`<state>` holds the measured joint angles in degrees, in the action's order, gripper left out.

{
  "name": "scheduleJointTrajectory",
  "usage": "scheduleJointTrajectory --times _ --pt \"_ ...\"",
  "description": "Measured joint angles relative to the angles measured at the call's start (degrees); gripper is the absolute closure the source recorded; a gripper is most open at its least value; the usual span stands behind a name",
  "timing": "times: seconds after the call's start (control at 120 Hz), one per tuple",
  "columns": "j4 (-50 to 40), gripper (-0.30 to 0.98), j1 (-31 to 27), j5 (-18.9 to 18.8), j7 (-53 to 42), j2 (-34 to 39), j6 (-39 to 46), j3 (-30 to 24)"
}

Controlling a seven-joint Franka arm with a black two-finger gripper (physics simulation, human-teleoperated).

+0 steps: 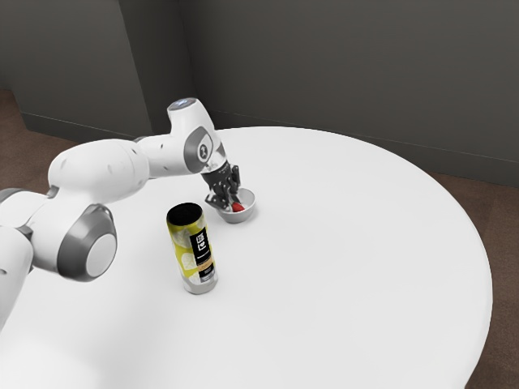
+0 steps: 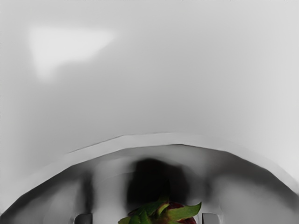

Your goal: Take strawberry from the bowl

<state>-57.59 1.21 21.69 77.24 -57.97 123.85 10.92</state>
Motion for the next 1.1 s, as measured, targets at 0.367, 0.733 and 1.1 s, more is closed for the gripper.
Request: scheduleJointTrajectory --times 0.367,0.733,1.1 --pt "-0.16 0.68 0.03 -0.19 1.59 0.09 -0.66 -0.01" --pt "-7.25 0.64 5.16 -0.59 2.50 10.89 -1.14 0.41" --pt "-12.20 0.46 22.13 -1.80 3.11 14.11 -1.36 1.25"
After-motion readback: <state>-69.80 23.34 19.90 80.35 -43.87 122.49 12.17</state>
